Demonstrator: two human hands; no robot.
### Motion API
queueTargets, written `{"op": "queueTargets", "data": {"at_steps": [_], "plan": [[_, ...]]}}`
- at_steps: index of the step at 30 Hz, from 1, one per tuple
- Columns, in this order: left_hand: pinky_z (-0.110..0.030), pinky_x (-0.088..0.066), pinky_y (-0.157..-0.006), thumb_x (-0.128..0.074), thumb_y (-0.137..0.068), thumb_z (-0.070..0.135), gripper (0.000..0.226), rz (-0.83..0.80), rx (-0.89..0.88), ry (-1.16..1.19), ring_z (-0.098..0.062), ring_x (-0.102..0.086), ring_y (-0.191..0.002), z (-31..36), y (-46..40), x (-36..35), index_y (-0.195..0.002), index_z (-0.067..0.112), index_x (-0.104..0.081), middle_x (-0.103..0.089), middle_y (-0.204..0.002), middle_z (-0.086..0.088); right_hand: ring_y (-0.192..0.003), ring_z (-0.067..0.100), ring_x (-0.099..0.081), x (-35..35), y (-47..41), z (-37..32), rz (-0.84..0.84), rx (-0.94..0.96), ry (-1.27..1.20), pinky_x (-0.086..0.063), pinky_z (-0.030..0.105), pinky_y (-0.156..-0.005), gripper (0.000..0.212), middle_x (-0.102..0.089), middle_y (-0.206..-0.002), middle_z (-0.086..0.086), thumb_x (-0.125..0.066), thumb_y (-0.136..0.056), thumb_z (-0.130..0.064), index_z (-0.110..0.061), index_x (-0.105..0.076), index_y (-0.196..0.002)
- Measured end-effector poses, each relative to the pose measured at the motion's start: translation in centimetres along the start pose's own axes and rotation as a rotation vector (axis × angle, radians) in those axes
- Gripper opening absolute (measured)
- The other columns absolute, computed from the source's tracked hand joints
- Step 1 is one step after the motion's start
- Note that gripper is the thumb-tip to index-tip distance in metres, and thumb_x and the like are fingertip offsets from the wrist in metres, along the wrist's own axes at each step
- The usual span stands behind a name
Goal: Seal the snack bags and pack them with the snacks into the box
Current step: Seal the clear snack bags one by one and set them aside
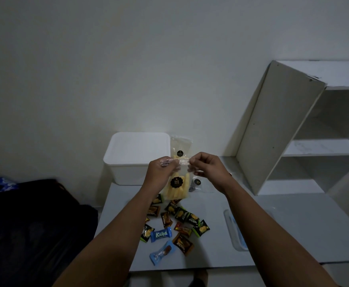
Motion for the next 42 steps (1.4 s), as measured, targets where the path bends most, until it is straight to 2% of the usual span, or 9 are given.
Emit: {"op": "queueTargets", "data": {"at_steps": [4, 12, 19, 21, 25, 29, 34, 37, 42], "plan": [[-0.028, -0.056, -0.078, -0.071, -0.092, 0.016, 0.012, -0.019, -0.028, -0.015, -0.010, -0.071, -0.074, 0.21, 0.19, -0.12, -0.093, 0.005, -0.077, -0.078, -0.088, -0.012, -0.082, 0.021, -0.073, -0.23, -0.25, -0.07, 0.003, -0.002, 0.015, -0.051, 0.041, -0.083, 0.014, -0.074, -0.087, 0.015, -0.064, -0.100, -0.016, -0.008, -0.068, -0.089], [-0.028, -0.053, -0.075, -0.072, -0.089, 0.024, 0.013, -0.040, -0.057, -0.110, -0.010, -0.067, -0.074, 0.29, -0.03, -0.37, -0.083, 0.013, -0.076, -0.077, -0.082, -0.004, -0.082, 0.030, -0.067, -0.63, -0.40, 0.20, -0.004, 0.034, 0.088, -0.048, 0.050, -0.075, 0.024, -0.078, -0.086, 0.014, -0.073, -0.094, -0.026, -0.002, -0.071, -0.091], [-0.019, -0.056, -0.072, -0.058, -0.101, 0.015, 0.020, -0.020, -0.018, 0.008, -0.010, -0.072, -0.079, -0.19, 0.12, -0.37, -0.100, 0.004, -0.074, -0.078, -0.094, -0.010, -0.078, 0.029, -0.066, 0.06, -0.48, 0.35, 0.057, 0.041, 0.074, -0.048, 0.048, -0.073, 0.017, -0.074, -0.077, 0.009, -0.072, -0.094, -0.026, -0.011, -0.072, -0.085], [-0.021, -0.057, -0.075, -0.057, -0.102, 0.015, 0.019, -0.031, -0.034, -0.031, -0.011, -0.071, -0.082, -0.23, 0.05, -0.24, -0.098, 0.006, -0.073, -0.077, -0.095, -0.011, -0.074, 0.023, -0.066, 0.15, -0.44, 0.32, 0.062, 0.038, 0.066, -0.049, 0.045, -0.075, 0.020, -0.075, -0.080, 0.013, -0.073, -0.093, -0.022, -0.002, -0.072, -0.088], [-0.030, -0.057, -0.083, -0.055, -0.103, 0.018, 0.022, -0.079, -0.054, -0.086, -0.010, -0.071, -0.081, -0.21, 0.03, -0.53, -0.096, 0.008, -0.073, -0.076, -0.089, -0.005, -0.079, 0.029, -0.066, -0.35, -0.37, 0.44, 0.034, 0.038, 0.079, -0.047, 0.048, -0.074, 0.017, -0.077, -0.083, 0.013, -0.077, -0.089, -0.029, -0.012, -0.075, -0.088], [-0.032, -0.056, -0.079, -0.055, -0.101, 0.015, 0.021, -0.049, -0.021, -0.034, -0.015, -0.070, -0.079, -0.42, 0.04, -0.79, -0.094, 0.011, -0.074, -0.077, -0.090, -0.010, -0.077, 0.022, -0.071, -0.55, -0.48, 0.36, 0.022, 0.088, 0.104, -0.056, 0.040, -0.081, 0.009, -0.072, -0.076, 0.005, -0.069, -0.097, -0.015, -0.011, -0.070, -0.089], [-0.025, -0.058, -0.076, -0.048, -0.106, 0.020, 0.030, -0.019, -0.023, 0.001, -0.015, -0.072, -0.082, -0.34, 0.23, -0.52, -0.092, 0.012, -0.072, -0.077, -0.091, -0.008, -0.072, 0.018, -0.069, -0.43, -0.17, 0.19, 0.059, 0.115, 0.072, -0.056, 0.025, -0.070, 0.015, -0.071, -0.077, 0.010, -0.073, -0.094, -0.015, 0.000, -0.071, -0.092], [-0.027, -0.059, -0.077, -0.047, -0.107, 0.019, 0.030, 0.002, -0.027, 0.014, -0.015, -0.071, -0.085, -0.14, 0.28, -0.42, -0.090, 0.014, -0.071, -0.076, -0.092, -0.007, -0.075, 0.024, -0.069, -0.15, -0.13, 0.51, 0.073, 0.107, 0.054, -0.054, 0.034, -0.073, 0.016, -0.072, -0.076, 0.009, -0.076, -0.093, -0.021, -0.005, -0.073, -0.091], [-0.033, -0.059, -0.079, -0.048, -0.106, 0.018, 0.029, -0.008, -0.022, 0.045, -0.016, -0.071, -0.083, -0.07, 0.27, -0.65, -0.091, 0.011, -0.072, -0.076, -0.091, -0.009, -0.073, 0.022, -0.068, 0.06, 0.01, 0.65, 0.078, 0.136, 0.057, -0.056, 0.040, -0.079, 0.014, -0.066, -0.070, 0.003, -0.072, -0.095, -0.011, -0.001, -0.066, -0.087]]}}
Point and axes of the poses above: each hand's wrist, its own y-axis away from the middle knuckle, its own x-axis out of the back of the hand, z = x × y, the point moved 2 cm from there along -y, towards the middle knuckle
